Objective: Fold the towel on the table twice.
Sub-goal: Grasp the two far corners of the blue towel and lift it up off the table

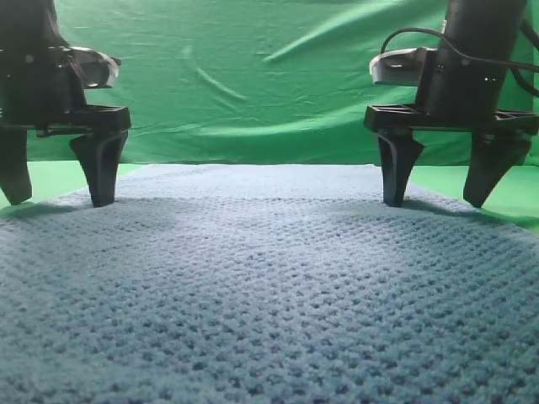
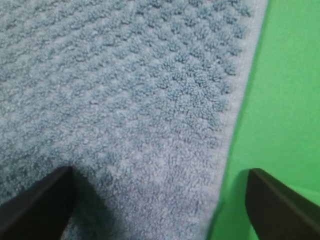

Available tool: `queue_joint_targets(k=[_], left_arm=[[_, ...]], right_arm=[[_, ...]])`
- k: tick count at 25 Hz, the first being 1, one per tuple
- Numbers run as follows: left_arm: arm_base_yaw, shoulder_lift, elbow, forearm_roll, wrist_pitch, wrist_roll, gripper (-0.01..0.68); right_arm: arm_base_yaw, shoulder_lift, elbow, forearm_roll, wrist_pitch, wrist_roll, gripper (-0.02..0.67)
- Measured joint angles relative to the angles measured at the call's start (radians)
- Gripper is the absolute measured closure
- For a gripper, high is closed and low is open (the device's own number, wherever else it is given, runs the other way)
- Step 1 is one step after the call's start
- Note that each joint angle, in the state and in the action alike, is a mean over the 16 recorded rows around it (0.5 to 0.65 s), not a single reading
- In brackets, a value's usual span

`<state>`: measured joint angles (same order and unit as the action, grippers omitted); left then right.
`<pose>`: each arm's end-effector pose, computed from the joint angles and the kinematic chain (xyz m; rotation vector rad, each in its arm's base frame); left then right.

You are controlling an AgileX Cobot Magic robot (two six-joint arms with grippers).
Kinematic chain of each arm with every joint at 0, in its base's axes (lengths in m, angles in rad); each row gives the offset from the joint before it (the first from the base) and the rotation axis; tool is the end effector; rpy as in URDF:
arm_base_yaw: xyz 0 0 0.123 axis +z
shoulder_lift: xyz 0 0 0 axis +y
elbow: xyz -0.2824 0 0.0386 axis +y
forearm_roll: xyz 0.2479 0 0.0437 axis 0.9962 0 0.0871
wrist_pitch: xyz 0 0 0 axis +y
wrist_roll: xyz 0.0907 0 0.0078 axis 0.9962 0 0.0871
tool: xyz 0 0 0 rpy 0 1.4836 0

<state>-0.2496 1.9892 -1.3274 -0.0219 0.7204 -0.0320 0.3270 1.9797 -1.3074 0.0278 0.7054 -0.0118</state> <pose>0.3845 -0.0994 0.1599 0.2910 2.8550 -0.0797 0.3725 0.1281 0.1591 -0.4570 2.8299 0.0932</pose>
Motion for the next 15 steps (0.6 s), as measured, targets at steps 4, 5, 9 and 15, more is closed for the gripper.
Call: queue_joint_targets(k=[4, 5, 9, 15], left_arm=[[-0.013, 0.016, -0.013, -0.001, 0.018, -0.001, 0.075], [-0.017, 0.02, -0.016, -0.003, 0.023, -0.002, 0.096], [-0.031, 0.036, -0.03, -0.017, 0.042, -0.002, 0.227], [-0.043, 0.056, -0.054, -0.055, 0.068, -0.001, 0.465]], right_arm=[[0.0, 0.008, -0.003, -0.001, -0.001, 0.0, 0.062], [0.0, 0.009, -0.004, -0.001, -0.001, 0.0, 0.078], [0.0, 0.016, -0.009, 0.002, -0.001, 0.0, 0.188], [0.004, 0.025, -0.016, 0.012, 0.0, 0.0, 0.402]])
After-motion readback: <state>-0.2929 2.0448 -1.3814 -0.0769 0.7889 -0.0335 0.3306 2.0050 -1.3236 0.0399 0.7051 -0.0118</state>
